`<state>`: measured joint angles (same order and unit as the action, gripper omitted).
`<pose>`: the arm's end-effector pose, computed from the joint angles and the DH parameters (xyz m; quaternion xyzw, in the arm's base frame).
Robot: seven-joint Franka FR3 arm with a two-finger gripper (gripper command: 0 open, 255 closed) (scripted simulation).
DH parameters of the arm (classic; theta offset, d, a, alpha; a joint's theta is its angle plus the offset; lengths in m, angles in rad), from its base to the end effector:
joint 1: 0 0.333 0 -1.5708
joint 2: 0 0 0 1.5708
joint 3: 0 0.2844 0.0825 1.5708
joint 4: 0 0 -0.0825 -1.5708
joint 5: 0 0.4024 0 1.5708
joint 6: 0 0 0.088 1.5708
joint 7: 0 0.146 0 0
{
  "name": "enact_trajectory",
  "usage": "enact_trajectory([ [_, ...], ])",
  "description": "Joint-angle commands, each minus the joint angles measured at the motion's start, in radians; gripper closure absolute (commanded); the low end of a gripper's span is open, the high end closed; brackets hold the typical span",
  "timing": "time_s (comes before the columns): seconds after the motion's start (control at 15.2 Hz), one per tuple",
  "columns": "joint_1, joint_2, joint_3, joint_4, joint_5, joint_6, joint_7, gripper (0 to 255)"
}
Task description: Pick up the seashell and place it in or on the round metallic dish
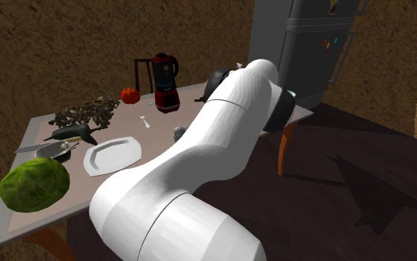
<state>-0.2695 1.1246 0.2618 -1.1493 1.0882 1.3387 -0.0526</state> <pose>0.6688 0.0921 0.1417 -0.6972 0.1074 0.3285 0.6281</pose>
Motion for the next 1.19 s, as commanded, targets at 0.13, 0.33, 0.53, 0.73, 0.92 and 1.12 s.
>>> enact_trajectory([
  [0.13,0.002,-0.004,0.001,-0.007,0.001,0.004,-0.002,0],
  [0.33,0.002,-0.004,0.001,-0.007,0.001,0.004,-0.002,0],
  [0.53,0.002,-0.004,0.001,-0.007,0.001,0.004,-0.002,255],
  [0.73,0.002,-0.004,0.001,-0.007,0.001,0.004,-0.002,255],
  [0.92,0.002,-0.004,0.001,-0.007,0.001,0.004,-0.002,255],
  [1.12,0.044,-0.218,-0.052,-0.271,-0.003,0.219,-0.010,0],
])
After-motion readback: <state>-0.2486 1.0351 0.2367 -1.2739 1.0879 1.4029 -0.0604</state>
